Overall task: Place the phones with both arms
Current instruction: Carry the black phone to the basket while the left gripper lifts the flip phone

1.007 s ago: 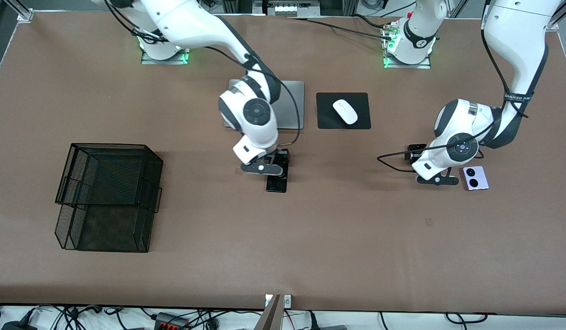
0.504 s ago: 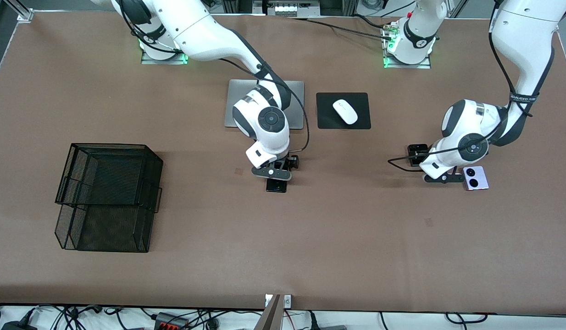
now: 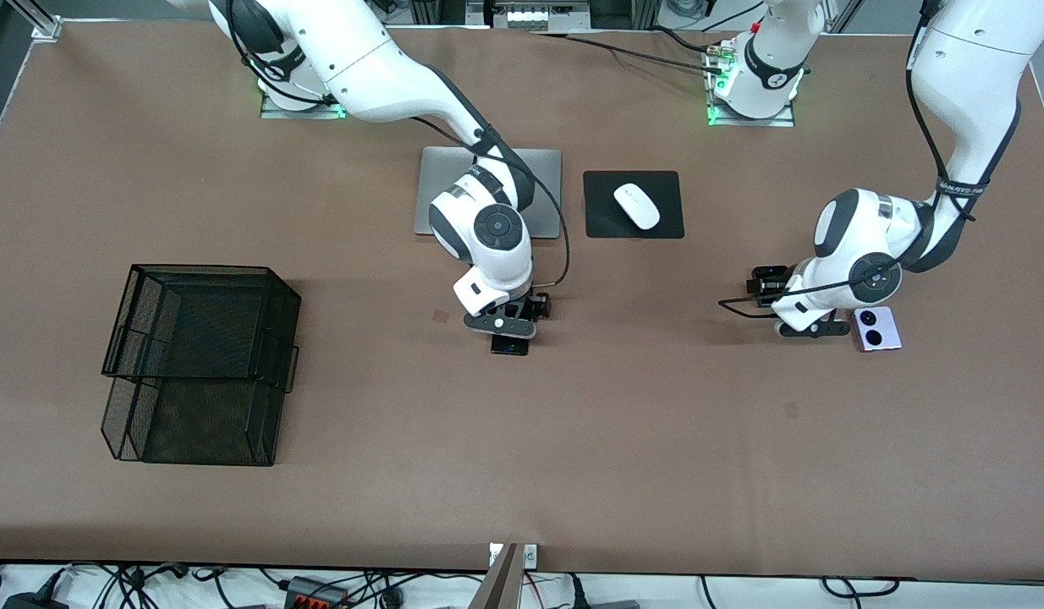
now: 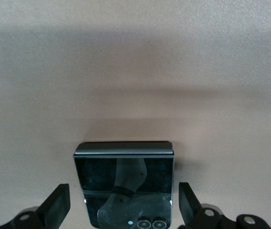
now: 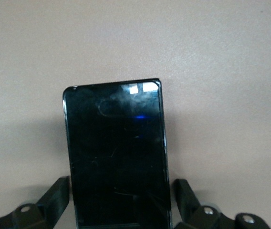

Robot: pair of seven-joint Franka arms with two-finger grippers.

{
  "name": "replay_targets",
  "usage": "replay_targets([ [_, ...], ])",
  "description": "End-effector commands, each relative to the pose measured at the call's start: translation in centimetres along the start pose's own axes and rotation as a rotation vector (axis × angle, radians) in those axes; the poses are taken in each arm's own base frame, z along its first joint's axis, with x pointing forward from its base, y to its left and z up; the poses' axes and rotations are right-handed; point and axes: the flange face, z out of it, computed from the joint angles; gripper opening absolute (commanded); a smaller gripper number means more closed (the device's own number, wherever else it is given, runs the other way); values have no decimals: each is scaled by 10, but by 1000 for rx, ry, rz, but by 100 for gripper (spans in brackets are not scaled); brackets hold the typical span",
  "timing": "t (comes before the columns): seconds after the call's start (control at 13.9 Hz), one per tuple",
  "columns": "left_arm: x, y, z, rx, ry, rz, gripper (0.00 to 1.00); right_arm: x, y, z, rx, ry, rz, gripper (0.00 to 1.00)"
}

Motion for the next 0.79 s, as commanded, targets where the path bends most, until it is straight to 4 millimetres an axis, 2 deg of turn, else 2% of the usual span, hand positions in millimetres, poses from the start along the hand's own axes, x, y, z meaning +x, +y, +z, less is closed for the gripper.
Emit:
replay_targets([
  [0.0, -1, 1, 5, -31, -2, 3, 100, 6, -4, -2, 4, 21, -11, 79],
  [0.07, -1, 1, 6, -32, -5, 3, 100, 5, -4, -2, 3, 20, -14, 52],
  [0.14, -1, 1, 6, -32, -5, 3, 100, 7, -3, -4, 4, 21, -14, 37],
  [0.22, -1, 2, 7, -32, -5, 5, 100, 8, -4, -7, 5, 22, -14, 28],
  [0.29, -1, 2, 8, -32, -8, 8, 99, 10, -4, -11, 10, 26, -12, 26],
  [0.36, -1, 2, 9, -33, -10, 8, 86, 18, -4, -23, 19, 36, -15, 24],
  [0.43, -1, 2, 8, -33, -8, 8, 66, 32, -1, -44, 34, 48, -10, 24],
  [0.5, 0, 2, 5, -31, -6, 8, 46, 49, 13, -63, 16, 39, -3, 24],
  [0.58, 0, 7, 0, -31, -1, 17, 35, 66, 25, -79, 11, 33, -10, 24],
  [0.65, 0, 9, -6, -28, 6, 21, 30, 86, 43, -107, 12, 36, -24, 24],
  [0.72, 2, 9, -20, -20, 23, 19, 29, 101, 63, -127, -9, 22, -44, 24],
])
